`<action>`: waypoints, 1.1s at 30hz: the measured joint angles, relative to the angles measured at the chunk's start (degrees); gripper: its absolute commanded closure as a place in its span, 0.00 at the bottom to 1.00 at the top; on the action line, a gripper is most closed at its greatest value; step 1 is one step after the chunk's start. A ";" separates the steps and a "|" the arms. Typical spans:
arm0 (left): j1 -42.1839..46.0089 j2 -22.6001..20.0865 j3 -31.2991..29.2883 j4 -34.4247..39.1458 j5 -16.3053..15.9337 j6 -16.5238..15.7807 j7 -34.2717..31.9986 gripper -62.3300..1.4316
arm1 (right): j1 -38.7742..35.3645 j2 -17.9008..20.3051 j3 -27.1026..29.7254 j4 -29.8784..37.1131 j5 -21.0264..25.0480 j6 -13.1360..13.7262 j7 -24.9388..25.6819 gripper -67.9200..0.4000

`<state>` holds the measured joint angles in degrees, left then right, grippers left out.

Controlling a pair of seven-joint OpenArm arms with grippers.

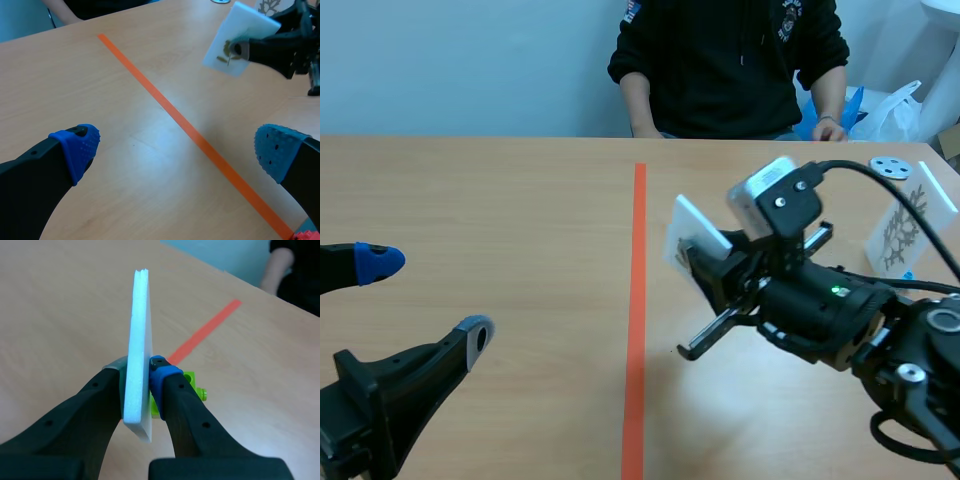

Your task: Sort the leaf by its shape. The table is split by an orange tape line. A compound leaf with several leaflets goes to the left side, a simple leaf with one blade goes to the right side. Return to the home posture when a red brick is placed on the table.

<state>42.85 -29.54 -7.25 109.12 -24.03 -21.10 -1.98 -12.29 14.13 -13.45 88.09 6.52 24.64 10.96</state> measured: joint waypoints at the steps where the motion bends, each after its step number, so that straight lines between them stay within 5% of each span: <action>1: 0.00 0.00 0.00 0.00 0.00 0.00 0.00 0.00 | -0.66 0.00 1.62 0.63 1.53 -0.02 -0.83 0.97; 5: 0.00 0.00 0.00 0.00 0.00 0.00 0.00 0.00 | -2.14 0.00 8.48 1.07 6.45 -0.52 -3.23 0.97; 13: 0.00 0.00 0.00 0.00 0.00 0.00 0.00 0.00 | -2.16 0.00 19.32 -0.35 10.32 -11.02 -7.28 0.97; 24: 0.00 0.00 0.00 0.00 0.00 0.00 0.00 0.00 | 4.87 -0.04 20.09 -20.31 11.52 -12.17 -5.79 0.97; 33: 0.02 0.00 0.00 0.00 0.00 0.00 0.00 0.00 | 7.21 -0.17 20.09 -25.18 11.28 -17.20 -2.95 0.94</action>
<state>42.87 -29.54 -7.25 109.12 -24.03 -21.10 -1.98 -5.08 13.96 6.63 62.92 17.80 7.44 8.01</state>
